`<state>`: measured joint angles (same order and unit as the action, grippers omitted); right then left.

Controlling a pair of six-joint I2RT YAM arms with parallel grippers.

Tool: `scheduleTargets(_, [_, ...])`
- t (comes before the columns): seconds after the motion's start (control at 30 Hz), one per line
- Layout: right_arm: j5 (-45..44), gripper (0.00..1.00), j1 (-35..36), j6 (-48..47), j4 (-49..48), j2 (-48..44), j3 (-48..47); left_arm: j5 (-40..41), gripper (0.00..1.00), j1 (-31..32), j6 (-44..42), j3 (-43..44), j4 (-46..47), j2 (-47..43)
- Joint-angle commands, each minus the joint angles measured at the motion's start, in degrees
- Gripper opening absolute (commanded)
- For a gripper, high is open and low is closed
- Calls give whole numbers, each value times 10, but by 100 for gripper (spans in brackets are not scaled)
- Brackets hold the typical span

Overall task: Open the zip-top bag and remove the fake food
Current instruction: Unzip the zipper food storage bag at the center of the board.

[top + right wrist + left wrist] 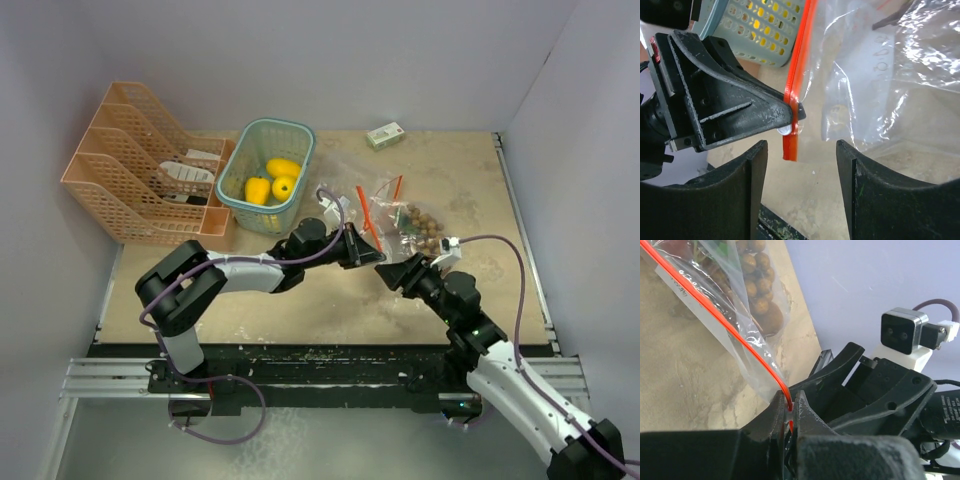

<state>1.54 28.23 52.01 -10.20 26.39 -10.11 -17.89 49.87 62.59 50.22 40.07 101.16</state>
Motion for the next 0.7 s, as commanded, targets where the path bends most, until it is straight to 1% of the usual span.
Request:
scheduleTargets(0.0, [63, 58, 2, 11, -116, 48, -6, -19, 0, -3, 22, -8, 61, -14])
scheduleTargets(0.07, [76, 52, 2, 22, -162, 64, 9, -20, 0, -3, 27, -15, 68, -18])
scheduleTargets(0.13, [83, 43, 2, 30, -188, 72, 19, -19, 0, -3, 30, -21, 73, -19])
scheduleTargets(0.23, [80, 26, 2, 30, -181, 66, 19, -14, 0, -4, 34, -29, 79, -17])
scheduleTargets(0.33, [70, 12, 2, 20, -148, 47, 11, -15, 0, -7, 40, -28, 88, -13])
scheduleTargets(0.37, [66, 8, 2, 15, -134, 40, 7, -16, 0, -7, 42, -28, 91, -12])
scheduleTargets(0.47, [53, 0, 2, 2, -101, 27, 1, -16, 0, -7, 43, -28, 92, -11])
scheduleTargets(0.67, [53, 0, 2, -7, -70, 5, 3, -17, 0, -10, 45, -27, 92, -10])
